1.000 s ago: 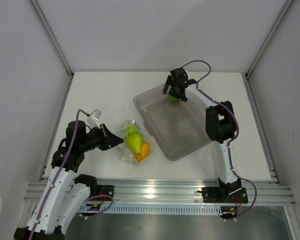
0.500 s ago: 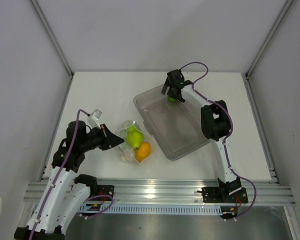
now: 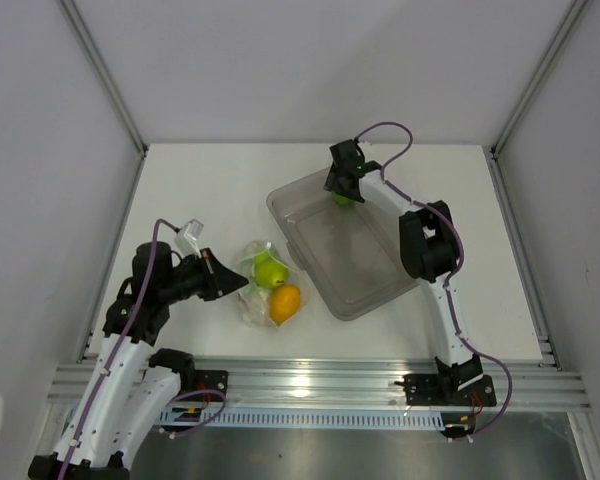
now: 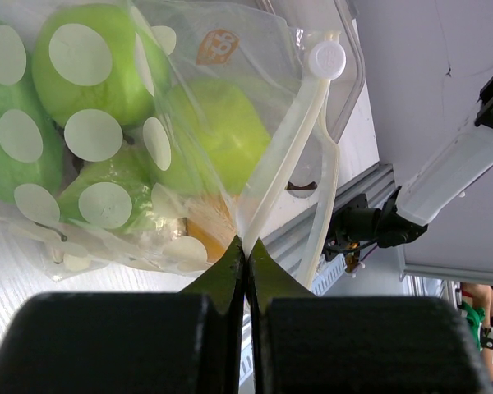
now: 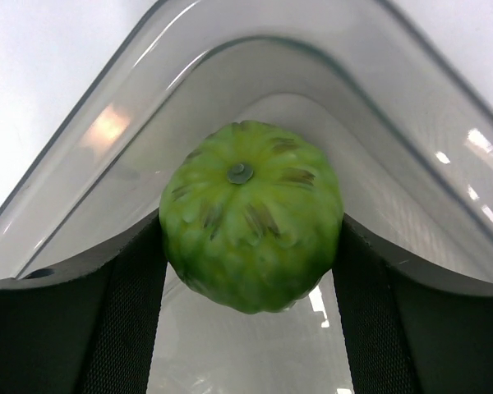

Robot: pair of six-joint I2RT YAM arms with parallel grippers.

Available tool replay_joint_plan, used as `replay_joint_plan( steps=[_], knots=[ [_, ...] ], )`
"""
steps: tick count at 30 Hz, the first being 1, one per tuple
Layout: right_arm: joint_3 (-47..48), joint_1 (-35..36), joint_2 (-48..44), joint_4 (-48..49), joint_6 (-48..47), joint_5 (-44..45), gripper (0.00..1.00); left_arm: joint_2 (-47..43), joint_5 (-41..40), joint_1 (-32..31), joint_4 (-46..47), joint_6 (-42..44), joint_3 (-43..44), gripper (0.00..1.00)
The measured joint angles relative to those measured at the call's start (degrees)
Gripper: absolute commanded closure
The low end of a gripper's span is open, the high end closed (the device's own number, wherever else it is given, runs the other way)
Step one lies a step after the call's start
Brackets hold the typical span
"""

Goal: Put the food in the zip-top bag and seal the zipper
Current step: Pick up the fake fruit from the bin.

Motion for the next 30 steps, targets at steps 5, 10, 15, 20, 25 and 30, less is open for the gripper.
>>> replay_joint_plan(
  steps=[5,10,15,20,25,30],
  knots=[
    [-1.3,1.0,-0.8,0.7,-0.5,0.0,0.95,-0.3,0.0,0.0,0.0,0.0,-0.2,0.99],
    [-7.7,2.2,-6.1,0.3,-0.9,0.3,1.0,-0.3,0.0,0.0,0.0,0.0,-0.7,0.99],
    [-17.8,5.4,-17.9,0.9,-1.4,1.5,1.0,-0.2,-0.1,0.0,-0.1,0.0,-0.7,0.99],
    [-27.3,11.7,-33.0,0.8,-1.7,2.0,1.0,-0.1,-0.5,0.0,-0.5,0.0,-0.7,0.99],
    [-33.2,22.2,-45.4,0.4,-1.8,2.5,1.0,-0.2,-1.8,0.0,-1.7,0.0,0.0,0.99],
    [-36.5,32.5,-53.2,-1.4,-1.5,3.8,1.0,-0.7,-3.8,0.0,-4.0,0.0,1.3,0.99]
  ],
)
